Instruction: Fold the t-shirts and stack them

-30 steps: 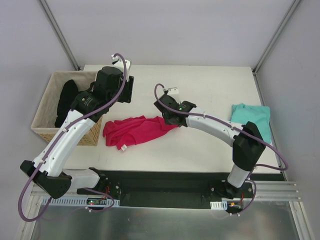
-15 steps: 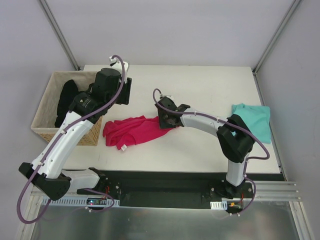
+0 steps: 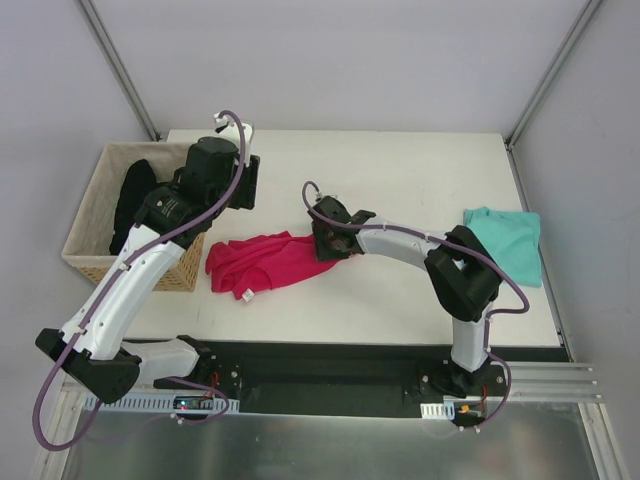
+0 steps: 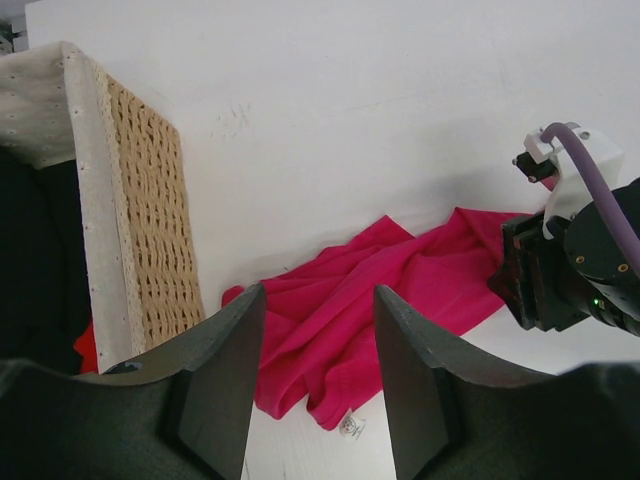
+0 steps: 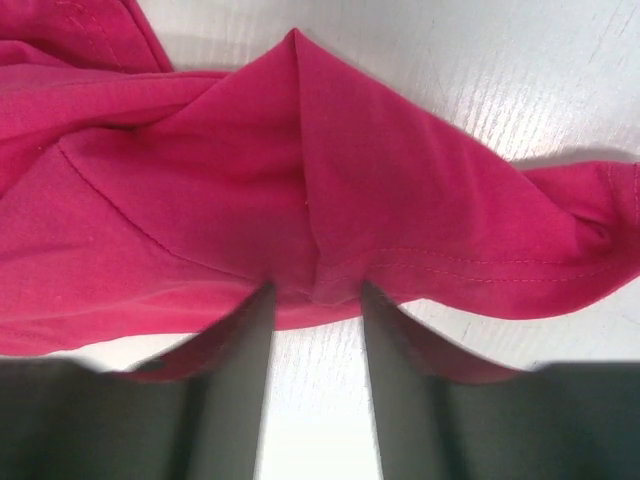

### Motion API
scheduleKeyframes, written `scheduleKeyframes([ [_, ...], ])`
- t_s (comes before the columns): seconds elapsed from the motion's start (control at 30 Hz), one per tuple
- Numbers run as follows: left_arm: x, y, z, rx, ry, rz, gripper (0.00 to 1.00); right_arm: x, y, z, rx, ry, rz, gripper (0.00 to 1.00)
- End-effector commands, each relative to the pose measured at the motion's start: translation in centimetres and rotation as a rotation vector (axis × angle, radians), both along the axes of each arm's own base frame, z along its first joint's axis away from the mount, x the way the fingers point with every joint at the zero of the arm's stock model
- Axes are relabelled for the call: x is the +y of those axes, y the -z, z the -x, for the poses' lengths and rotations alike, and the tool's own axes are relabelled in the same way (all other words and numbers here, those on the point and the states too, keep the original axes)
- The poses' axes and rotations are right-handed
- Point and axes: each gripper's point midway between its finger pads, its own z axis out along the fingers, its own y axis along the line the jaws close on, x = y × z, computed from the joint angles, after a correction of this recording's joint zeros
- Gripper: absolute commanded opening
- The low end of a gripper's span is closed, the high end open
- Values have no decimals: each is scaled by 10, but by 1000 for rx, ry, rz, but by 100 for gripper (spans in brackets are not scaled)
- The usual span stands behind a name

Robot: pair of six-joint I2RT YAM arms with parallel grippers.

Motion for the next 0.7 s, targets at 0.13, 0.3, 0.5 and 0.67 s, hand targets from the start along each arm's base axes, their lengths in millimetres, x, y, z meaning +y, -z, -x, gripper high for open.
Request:
scheduleKeyframes([
  [0.13,15,2,2,5,-55,-12,47,5,-14,-13,-43,32,-36,8],
  [0.3,14,3,0,10,-52,-10,47,-5,-16,-15,-59,68,-11,1],
  [0.5,13,2,-3,10,-49,-8,47,-26,-37,-22,-124,128,20,1],
  [0.67,14,2,-4,10,-49,-2,46,-59,-95,-35,-270,225,82,1],
])
